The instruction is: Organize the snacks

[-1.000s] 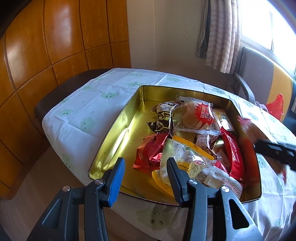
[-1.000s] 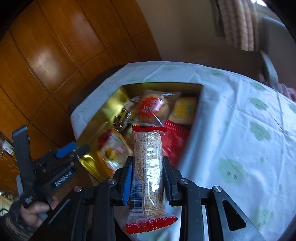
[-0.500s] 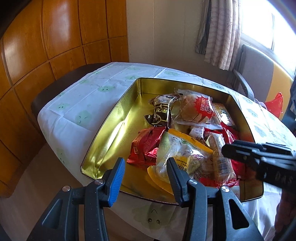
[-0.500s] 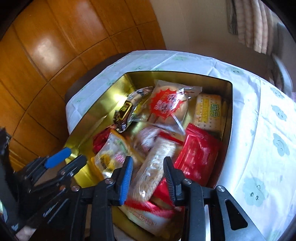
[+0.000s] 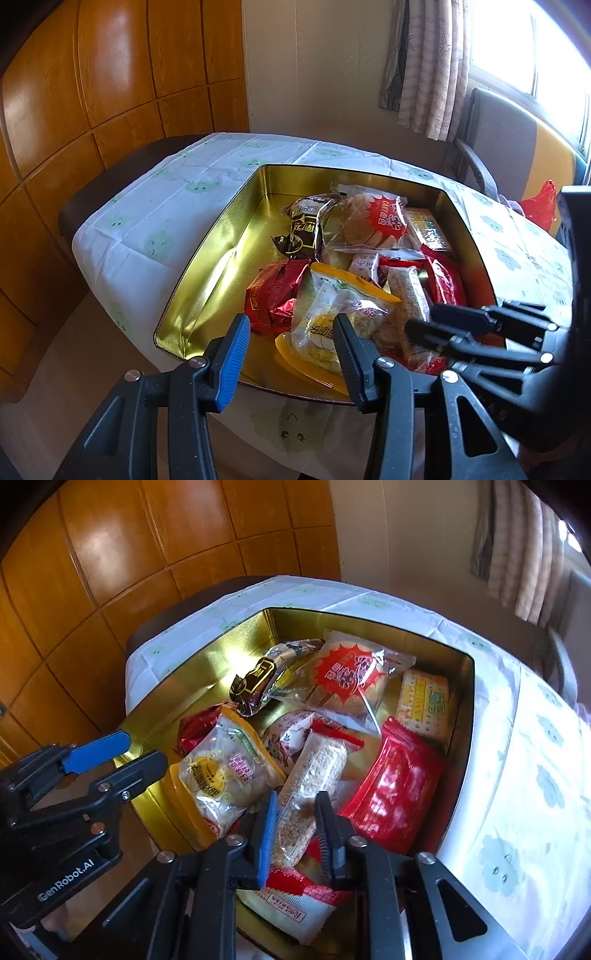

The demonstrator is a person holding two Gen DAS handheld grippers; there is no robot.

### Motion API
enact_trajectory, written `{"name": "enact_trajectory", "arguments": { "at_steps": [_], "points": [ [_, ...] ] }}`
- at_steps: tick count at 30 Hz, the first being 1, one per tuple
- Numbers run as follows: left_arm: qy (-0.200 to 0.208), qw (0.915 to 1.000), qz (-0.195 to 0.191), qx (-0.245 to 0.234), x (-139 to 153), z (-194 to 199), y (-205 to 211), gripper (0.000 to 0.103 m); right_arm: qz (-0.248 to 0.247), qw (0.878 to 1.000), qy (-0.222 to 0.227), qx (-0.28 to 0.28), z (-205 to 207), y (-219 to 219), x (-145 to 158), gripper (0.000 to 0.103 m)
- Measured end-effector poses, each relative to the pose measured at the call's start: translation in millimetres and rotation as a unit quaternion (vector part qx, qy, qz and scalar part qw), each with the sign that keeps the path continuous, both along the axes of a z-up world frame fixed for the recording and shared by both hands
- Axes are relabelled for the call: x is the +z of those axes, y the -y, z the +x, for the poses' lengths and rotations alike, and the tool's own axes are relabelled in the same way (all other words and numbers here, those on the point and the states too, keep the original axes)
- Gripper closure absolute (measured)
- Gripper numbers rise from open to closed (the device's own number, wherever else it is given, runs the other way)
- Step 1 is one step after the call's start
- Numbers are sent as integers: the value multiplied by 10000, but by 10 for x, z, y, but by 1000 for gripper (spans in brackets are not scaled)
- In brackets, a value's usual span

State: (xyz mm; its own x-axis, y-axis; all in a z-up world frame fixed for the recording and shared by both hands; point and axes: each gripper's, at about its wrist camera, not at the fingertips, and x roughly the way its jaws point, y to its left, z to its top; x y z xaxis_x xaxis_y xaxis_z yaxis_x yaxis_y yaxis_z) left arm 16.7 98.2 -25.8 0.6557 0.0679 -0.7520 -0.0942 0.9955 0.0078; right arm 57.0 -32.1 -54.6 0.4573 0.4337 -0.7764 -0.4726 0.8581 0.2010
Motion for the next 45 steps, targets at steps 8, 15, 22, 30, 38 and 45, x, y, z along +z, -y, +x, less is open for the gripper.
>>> {"name": "enact_trajectory", "arguments": {
  "at_steps": [8,15,22,30,38,45],
  "points": [
    [72,10000,10,5,47,-52,42,55,-32,10000,69,0,-100,-13,-32,70],
    [103,9999,-2,25,65,-84,45,55,-94,9998,149,-51,-146,-20,-20,69],
    [103,9999,33,64,64,-86,49,55,-194,9995,221,-120,-185,-18,-24,61],
    [136,9998,75,131,78,-103,63,56,-107,9991,295,-284,-226,39,34,48],
    [235,9995,105,172,125,-156,74,56,87,9957,709,-596,-350,153,265,39],
    [400,9990,63,204,202,-229,86,55,23,9864,1085,-1232,-510,325,394,29]
  ]
}}
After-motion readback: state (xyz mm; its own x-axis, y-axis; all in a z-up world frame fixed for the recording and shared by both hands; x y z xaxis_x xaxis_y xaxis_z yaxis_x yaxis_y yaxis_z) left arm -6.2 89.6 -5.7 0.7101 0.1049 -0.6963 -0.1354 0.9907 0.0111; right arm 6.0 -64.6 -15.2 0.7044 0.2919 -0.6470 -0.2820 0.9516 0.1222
